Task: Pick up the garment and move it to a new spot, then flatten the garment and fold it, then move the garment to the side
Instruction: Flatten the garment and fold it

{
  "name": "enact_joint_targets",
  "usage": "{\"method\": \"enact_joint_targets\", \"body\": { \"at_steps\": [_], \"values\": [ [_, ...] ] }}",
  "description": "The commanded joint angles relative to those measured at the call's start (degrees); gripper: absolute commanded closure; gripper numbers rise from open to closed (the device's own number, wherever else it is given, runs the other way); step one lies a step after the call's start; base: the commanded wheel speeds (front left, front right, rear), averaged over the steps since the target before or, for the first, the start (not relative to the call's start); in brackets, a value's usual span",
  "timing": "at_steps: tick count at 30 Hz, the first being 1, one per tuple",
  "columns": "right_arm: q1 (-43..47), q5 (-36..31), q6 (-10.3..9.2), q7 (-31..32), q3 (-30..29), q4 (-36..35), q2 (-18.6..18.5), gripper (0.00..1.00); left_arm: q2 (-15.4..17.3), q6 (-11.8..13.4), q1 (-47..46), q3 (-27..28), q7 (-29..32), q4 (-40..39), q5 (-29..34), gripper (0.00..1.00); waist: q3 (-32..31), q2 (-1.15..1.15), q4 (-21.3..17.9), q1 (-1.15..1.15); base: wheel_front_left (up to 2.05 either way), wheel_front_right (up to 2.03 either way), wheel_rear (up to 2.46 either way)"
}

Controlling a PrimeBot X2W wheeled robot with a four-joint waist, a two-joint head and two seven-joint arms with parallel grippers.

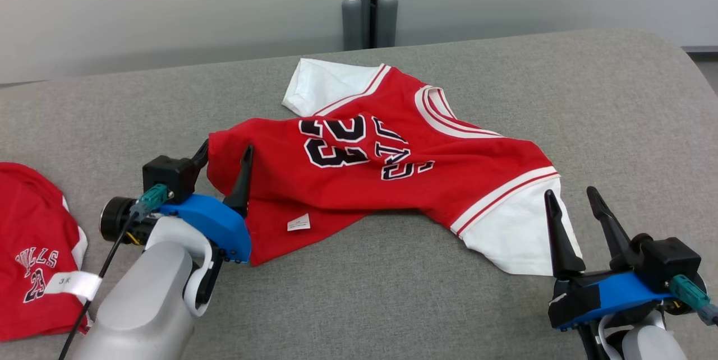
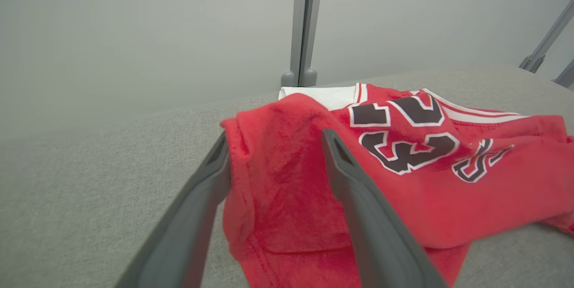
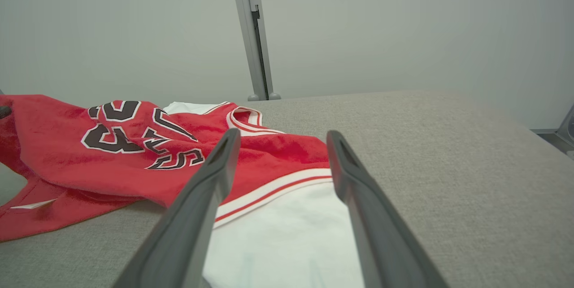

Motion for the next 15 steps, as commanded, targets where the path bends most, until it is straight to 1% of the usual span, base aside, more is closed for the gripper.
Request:
{"method": "enact_joint_targets", "body": {
  "at_steps": [1,8,15],
  "values": [
    [0.49,-0.32,0.01,0.14,-0.37,-0.06,-0.06,0.0,0.27,0.38,1.21,0.69,-0.7,-0.44,-0.18,0.0,-0.29,0.0,0.28,0.0,0.0,0.0,0.0],
    [1.72,-0.58,0.01,1.05,-2.43,-0.93,-0.06,0.0,0.8,1.34,8.79,4.39,-2.31,-5.56,-1.52,0.0,-2.4,0.0,2.13,0.0,0.0,0.0,0.0],
    [2.59,-0.66,0.01,1.59,-4.01,-1.76,-0.06,0.0,2.16,2.84,14.85,8.29,-2.4,-12.28,-0.15,0.0,-3.75,0.0,3.34,0.0,0.0,0.0,0.0]
  ]
}}
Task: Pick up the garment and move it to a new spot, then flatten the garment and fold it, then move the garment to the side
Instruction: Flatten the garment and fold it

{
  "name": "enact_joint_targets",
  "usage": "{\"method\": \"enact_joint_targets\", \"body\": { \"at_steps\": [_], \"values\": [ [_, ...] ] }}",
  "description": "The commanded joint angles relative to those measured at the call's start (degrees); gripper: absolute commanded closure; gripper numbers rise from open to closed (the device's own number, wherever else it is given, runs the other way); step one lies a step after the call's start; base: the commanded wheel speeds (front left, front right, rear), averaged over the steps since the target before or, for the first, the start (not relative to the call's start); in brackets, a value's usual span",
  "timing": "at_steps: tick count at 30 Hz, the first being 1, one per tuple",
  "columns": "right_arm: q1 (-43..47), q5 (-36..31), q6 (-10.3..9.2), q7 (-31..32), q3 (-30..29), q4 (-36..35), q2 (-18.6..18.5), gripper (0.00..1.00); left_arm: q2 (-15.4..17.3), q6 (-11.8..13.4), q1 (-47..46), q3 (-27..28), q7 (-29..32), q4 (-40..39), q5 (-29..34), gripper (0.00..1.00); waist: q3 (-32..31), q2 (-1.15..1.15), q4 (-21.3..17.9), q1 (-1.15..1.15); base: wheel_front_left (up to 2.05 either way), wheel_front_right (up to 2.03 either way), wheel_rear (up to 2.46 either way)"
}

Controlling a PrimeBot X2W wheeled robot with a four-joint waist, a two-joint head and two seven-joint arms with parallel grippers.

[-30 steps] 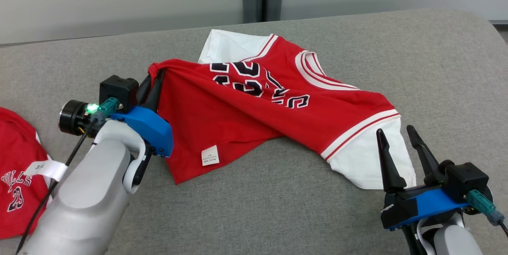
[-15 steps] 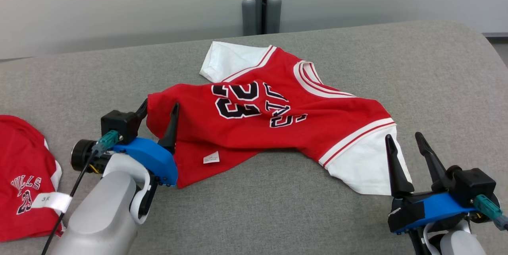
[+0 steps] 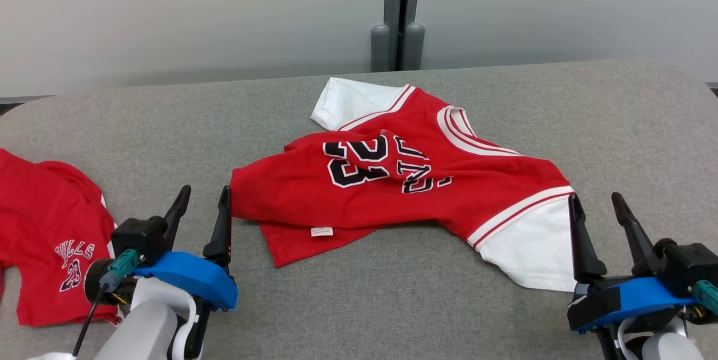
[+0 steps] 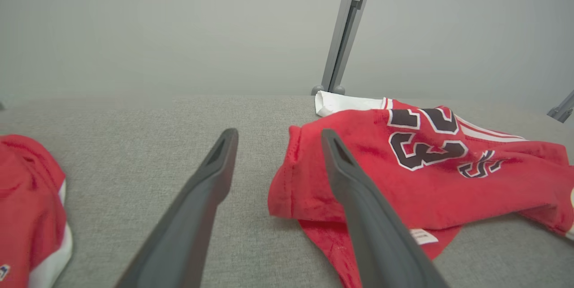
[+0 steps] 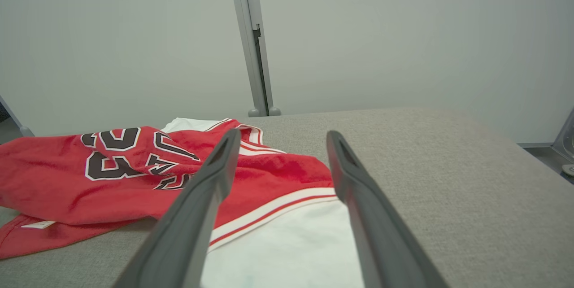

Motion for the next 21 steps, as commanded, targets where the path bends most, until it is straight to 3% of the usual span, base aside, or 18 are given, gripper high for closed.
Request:
{"method": "enact_joint_targets", "body": {
  "at_steps": [1,6,10,21],
  "values": [
    [0.95,-0.15,0.01,0.14,-0.26,-0.13,-0.07,0.0,0.29,0.45,1.21,0.92,-0.27,-1.41,0.72,0.0,-0.15,0.0,0.09,0.01,0.0,0.0,0.0],
    [1.51,0.35,0.01,0.16,-1.08,-0.17,-0.07,0.0,-0.18,0.94,6.52,6.83,-0.27,-9.83,4.46,0.0,-0.86,0.0,0.27,0.01,0.0,0.0,0.0],
    [2.25,0.38,0.01,0.63,-2.27,0.36,-0.06,0.0,-1.26,-0.24,10.67,11.12,-0.28,-14.85,8.1,0.0,-1.4,0.0,0.42,0.01,0.0,0.0,0.0],
    [4.21,-0.08,0.01,2.83,-3.84,0.45,-0.07,0.0,-3.68,-2.68,18.37,19.9,-0.28,-16.99,13.02,0.0,-3.6,0.0,0.31,0.01,0.0,0.0,0.0]
  ]
}}
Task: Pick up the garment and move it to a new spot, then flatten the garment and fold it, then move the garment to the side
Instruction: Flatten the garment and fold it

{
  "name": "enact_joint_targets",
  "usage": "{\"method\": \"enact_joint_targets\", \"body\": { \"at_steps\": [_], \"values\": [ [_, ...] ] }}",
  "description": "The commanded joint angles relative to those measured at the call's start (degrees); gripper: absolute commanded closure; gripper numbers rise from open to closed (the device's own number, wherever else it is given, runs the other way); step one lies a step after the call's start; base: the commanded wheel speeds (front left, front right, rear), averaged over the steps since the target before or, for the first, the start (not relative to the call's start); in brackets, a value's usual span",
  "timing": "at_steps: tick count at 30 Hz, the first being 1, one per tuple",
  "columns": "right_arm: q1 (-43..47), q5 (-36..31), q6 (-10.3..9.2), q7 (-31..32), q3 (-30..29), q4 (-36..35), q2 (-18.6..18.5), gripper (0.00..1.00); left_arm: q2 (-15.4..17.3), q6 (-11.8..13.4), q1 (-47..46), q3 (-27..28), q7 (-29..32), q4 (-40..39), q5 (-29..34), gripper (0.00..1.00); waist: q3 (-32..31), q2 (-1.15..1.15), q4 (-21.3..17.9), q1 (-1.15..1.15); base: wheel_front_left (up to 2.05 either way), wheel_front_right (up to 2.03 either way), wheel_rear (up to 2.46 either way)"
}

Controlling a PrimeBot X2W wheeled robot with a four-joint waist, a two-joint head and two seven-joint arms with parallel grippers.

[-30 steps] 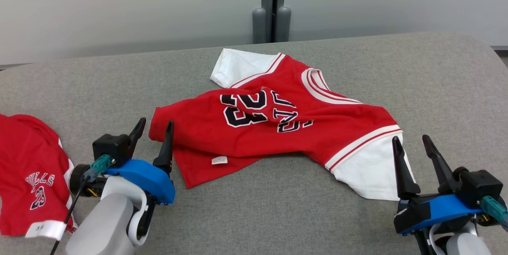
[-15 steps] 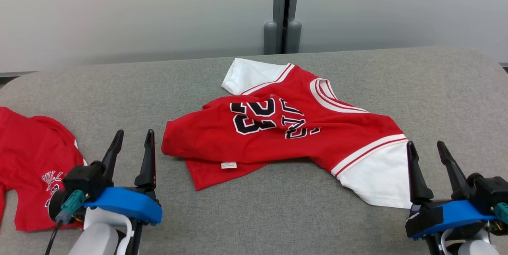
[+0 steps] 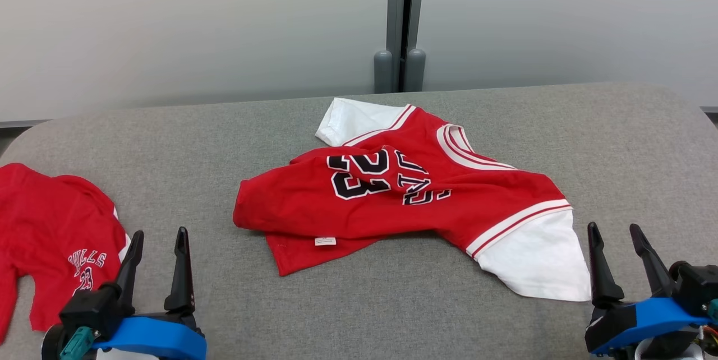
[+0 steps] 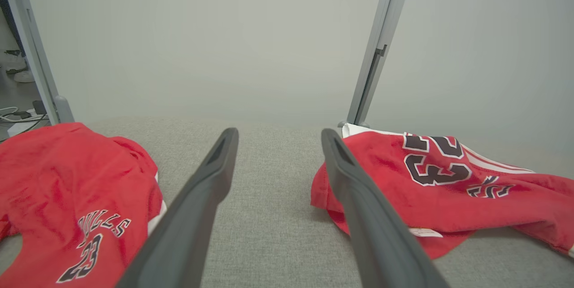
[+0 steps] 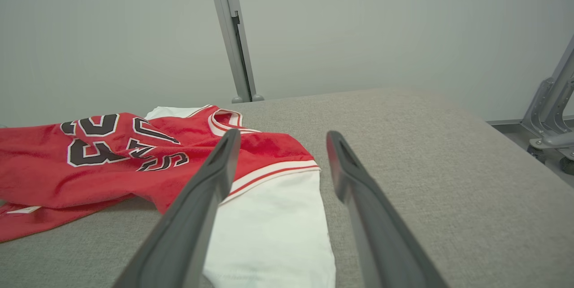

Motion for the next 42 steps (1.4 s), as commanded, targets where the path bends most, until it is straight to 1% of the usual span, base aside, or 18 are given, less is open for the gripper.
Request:
{"method": "enact_joint_targets", "body": {
  "at_steps": [1,7,13,21,25,29,32,36,39,42],
  "values": [
    [0.88,-0.13,0.01,0.11,-0.26,-0.29,-0.07,0.0,-0.16,-0.31,0.68,0.78,-0.26,-0.05,0.53,0.0,-0.23,0.0,-0.04,0.0,0.0,0.0,0.0],
    [1.48,0.27,0.01,0.7,-0.49,-0.86,-0.07,0.0,-1.64,-0.97,2.34,1.88,-0.26,-0.1,2.08,0.0,-0.6,0.0,0.07,0.0,0.0,0.0,0.0],
    [1.54,0.41,0.01,0.88,-0.14,-0.87,-0.07,0.0,-2.57,-1.64,2.0,1.93,-0.27,0.69,2.73,0.0,-0.45,0.0,-0.01,0.0,0.0,0.0,0.0],
    [1.13,0.21,0.01,0.63,0.35,-0.25,-0.07,0.0,-2.88,-2.14,1.2,1.38,-0.27,2.06,2.88,0.0,-0.14,0.0,0.17,0.0,0.0,0.0,0.0],
    [0.61,-0.02,0.01,0.94,0.39,-0.48,-0.07,0.0,-3.29,-2.73,-0.24,-0.34,0.31,3.11,3.19,0.0,0.24,0.0,0.48,0.0,0.0,0.0,0.0],
    [-0.12,-0.42,0.01,1.94,0.21,-0.48,-0.07,0.0,-4.36,-3.87,-2.7,-3.42,3.17,5.42,2.53,0.0,0.88,0.0,0.69,0.0,0.0,0.0,0.0],
    [-0.65,-0.47,0.01,2.86,0.62,-0.44,-0.07,0.0,-5.36,-4.6,-5.19,-5.78,7.14,8.55,1.58,0.0,1.68,0.0,0.47,0.0,0.0,0.0,0.0],
    [-1.58,0.05,0.01,3.63,1.73,-0.16,-0.07,0.0,-6.71,-4.92,-9.14,-7.54,12.18,13.52,0.2,0.0,2.92,0.0,-0.25,0.0,0.0,0.0,0.0],
    [-2.01,0.36,0.01,3.86,2.77,0.11,-0.07,0.0,-7.08,-4.4,-12.28,-7.62,14.97,17.46,-0.35,0.0,3.92,0.0,-1.08,0.0,0.0,0.0,0.0],
    [-2.62,0.69,0.01,3.72,3.53,0.28,-0.07,0.0,-7.65,-3.12,-15.17,-7.54,17.58,21.09,-0.69,0.0,4.8,0.0,-1.87,0.0,0.0,0.0,0.0]
  ]
}}
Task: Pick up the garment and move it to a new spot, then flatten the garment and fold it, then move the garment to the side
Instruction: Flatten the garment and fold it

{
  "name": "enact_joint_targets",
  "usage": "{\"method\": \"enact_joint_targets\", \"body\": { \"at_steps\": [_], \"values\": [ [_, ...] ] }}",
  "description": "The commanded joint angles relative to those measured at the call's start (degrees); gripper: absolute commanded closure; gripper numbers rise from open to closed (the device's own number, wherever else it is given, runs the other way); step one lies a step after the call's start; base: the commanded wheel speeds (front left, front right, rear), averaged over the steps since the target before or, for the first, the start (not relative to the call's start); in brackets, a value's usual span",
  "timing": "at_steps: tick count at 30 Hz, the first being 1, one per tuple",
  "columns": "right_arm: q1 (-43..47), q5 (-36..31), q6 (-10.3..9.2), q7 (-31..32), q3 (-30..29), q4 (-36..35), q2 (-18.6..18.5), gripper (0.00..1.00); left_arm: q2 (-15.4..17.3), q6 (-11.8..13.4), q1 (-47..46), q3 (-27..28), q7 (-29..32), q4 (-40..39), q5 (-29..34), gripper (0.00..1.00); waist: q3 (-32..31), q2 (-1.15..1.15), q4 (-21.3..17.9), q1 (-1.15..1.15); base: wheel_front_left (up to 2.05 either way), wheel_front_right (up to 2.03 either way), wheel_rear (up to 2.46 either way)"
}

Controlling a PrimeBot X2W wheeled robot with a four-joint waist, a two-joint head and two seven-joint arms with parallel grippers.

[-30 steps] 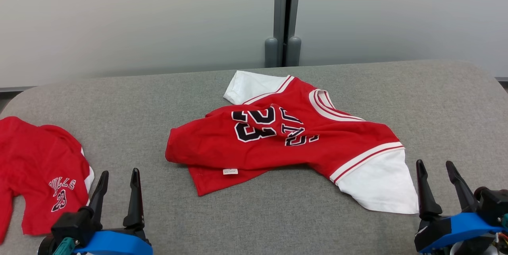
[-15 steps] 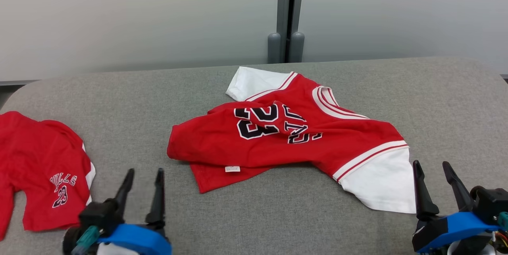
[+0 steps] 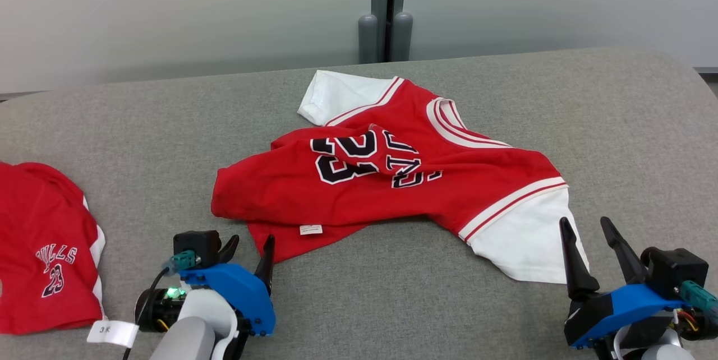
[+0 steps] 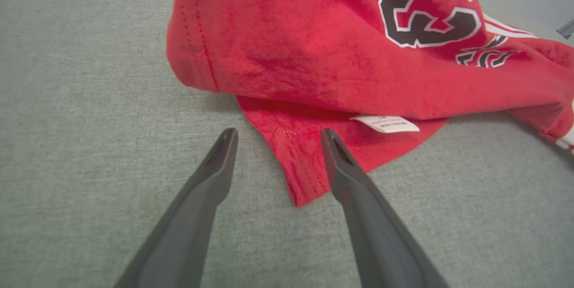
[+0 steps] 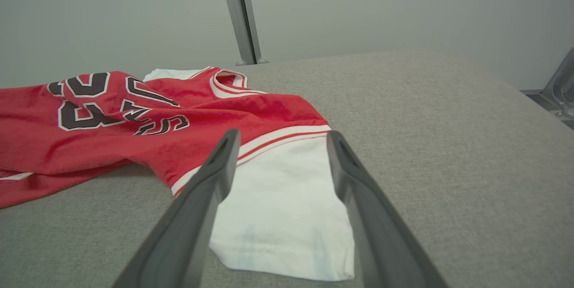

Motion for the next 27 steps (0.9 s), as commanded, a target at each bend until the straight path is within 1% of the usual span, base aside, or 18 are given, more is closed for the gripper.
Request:
{"method": "enact_joint_targets", "body": {
  "at_steps": [1,4,6,8,9,10,12,13,14,15,16,17,21,24,27],
  "values": [
    [-1.11,0.29,0.01,-0.2,0.25,0.18,-0.07,0.0,-0.25,0.84,-2.5,0.37,0.51,1.46,-0.3,0.0,0.41,0.0,-0.42,0.0,0.0,0.0,0.0],
    [-1.19,0.44,0.01,-0.49,0.68,0.42,-0.07,0.0,-0.41,2.3,-4.29,0.74,1.54,4.3,-0.34,0.0,0.94,0.0,-1.17,0.0,0.0,0.0,0.0],
    [-1.24,0.45,0.01,-0.5,0.76,0.51,-0.07,0.0,-0.48,2.4,-4.79,0.71,1.77,5.07,-0.45,0.0,1.06,0.0,-1.39,0.0,0.0,0.0,0.0],
    [-1.36,0.54,0.01,-0.68,0.93,0.73,-0.07,0.0,-0.67,1.96,-5.59,0.55,2.31,6.34,-0.9,0.0,1.22,0.0,-1.79,0.0,0.0,0.0,0.0],
    [-1.39,0.63,0.01,-0.79,1.01,0.87,-0.07,0.0,-0.68,2.01,-5.84,0.44,2.69,7.05,-0.88,0.12,1.27,0.0,-1.99,0.0,0.0,0.0,0.0],
    [-1.43,0.7,0.01,-0.94,1.04,0.99,-0.07,0.0,-0.65,2.16,-6.14,0.35,2.92,7.73,-0.9,0.18,1.31,0.0,-2.14,0.0,0.0,0.0,0.0],
    [-1.54,0.82,0.01,-1.08,1.17,1.18,-0.07,0.0,-0.5,2.81,-6.57,0.15,3.02,8.74,-0.45,0.33,1.38,0.0,-2.39,0.0,0.0,0.0,0.0],
    [-1.57,0.89,0.01,-1.08,1.22,1.26,-0.07,0.0,-0.53,2.84,-6.67,0.07,2.87,9.2,-0.39,0.5,1.41,0.0,-2.5,0.0,0.0,0.0,0.0],
    [-1.6,0.95,0.01,-1.1,1.27,1.31,-0.07,0.0,-0.56,2.74,-6.79,-0.05,2.77,9.69,-0.4,0.59,1.45,0.0,-2.58,0.0,0.0,0.0,0.0],
    [-1.63,1.02,0.01,-1.16,1.29,1.34,-0.07,0.0,-0.58,2.66,-6.92,-0.14,2.7,10.06,-0.45,0.74,1.49,0.0,-2.64,0.0,0.0,0.0,0.0],
    [-1.64,1.06,0.01,-1.23,1.3,1.35,-0.07,0.0,-0.56,2.65,-7.11,-0.29,2.33,10.31,-0.3,0.97,1.55,0.0,-2.68,0.0,0.0,0.0,0.0],
    [-1.65,1.07,0.01,-1.25,1.23,1.38,-0.07,0.0,-0.55,2.64,-7.28,-0.43,1.97,10.58,-0.21,1.0,1.61,0.0,-2.69,0.0,0.0,0.0,0.0],
    [-1.69,1.1,0.01,-1.07,0.98,1.47,-0.07,0.0,-0.65,2.0,-7.62,-1.14,0.42,11.6,-0.16,1.0,1.87,0.0,-2.57,0.0,0.0,0.0,0.0],
    [-1.8,0.71,0.01,-0.27,-0.26,1.73,-0.08,0.0,-0.49,2.2,-7.89,-0.89,-2.48,11.33,-0.05,1.0,2.17,0.0,-2.38,0.0,0.0,0.0,0.0],
    [-1.62,0.48,0.01,3.23,-2.6,2.82,-0.07,0.0,-0.27,2.07,-7.25,-0.67,-5.41,10.35,-0.12,1.0,2.69,0.0,-2.06,0.0,0.0,0.0,0.0]
  ]
}}
